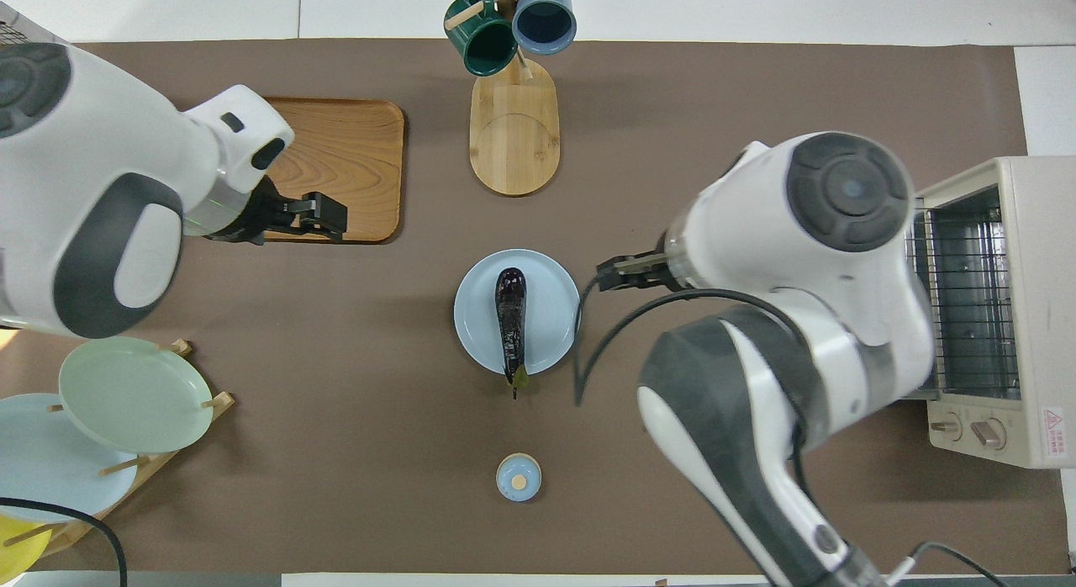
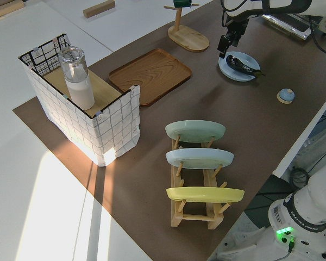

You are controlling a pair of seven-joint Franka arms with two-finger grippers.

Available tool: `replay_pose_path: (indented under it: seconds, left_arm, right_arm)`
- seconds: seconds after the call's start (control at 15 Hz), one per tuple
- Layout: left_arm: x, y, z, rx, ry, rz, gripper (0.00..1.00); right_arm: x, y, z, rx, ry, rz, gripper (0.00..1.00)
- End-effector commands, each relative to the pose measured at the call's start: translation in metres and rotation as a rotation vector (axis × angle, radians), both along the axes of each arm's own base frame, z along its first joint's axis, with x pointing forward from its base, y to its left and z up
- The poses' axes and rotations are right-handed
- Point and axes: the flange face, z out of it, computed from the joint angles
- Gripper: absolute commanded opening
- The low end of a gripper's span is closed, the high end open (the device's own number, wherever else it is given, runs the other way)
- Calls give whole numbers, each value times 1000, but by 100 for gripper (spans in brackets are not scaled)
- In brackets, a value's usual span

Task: Put eggplant into oven
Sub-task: 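Retract the left gripper while the right gripper reaches the eggplant, then grasp the eggplant on the blue plate with the right gripper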

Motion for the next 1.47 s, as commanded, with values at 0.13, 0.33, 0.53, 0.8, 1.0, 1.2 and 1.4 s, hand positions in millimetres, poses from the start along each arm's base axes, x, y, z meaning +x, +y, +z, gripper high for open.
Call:
replay_pose_path:
  seconds: [0.13, 0.33, 0.53, 0.8, 1.0, 1.2, 1.4]
  left_arm:
    - [0, 67, 35, -2, 9, -7, 100]
    - [-11, 105, 53, -4, 24, -43, 100]
    - [-32, 113, 67, 27, 45, -59, 100]
    - [-46, 110, 82, 44, 49, -54, 100]
    - [-53, 112, 88, 47, 72, -49, 100]
    - [-56, 107, 91, 107, 81, -75, 100]
    - [-53, 107, 92, 110, 49, -79, 100]
  right_arm:
    - [12, 156, -69, -52, -38, -4, 100]
    - [22, 186, -106, -19, -115, -23, 100]
    - [-9, 211, -142, -4, -115, -4, 99]
    - [-27, 233, -169, -16, -106, -27, 76]
    - [-34, 229, -182, -40, -82, -25, 59]
    - [-48, 226, -196, -62, -61, -17, 55]
    - [-51, 225, -198, -73, -55, -13, 31]
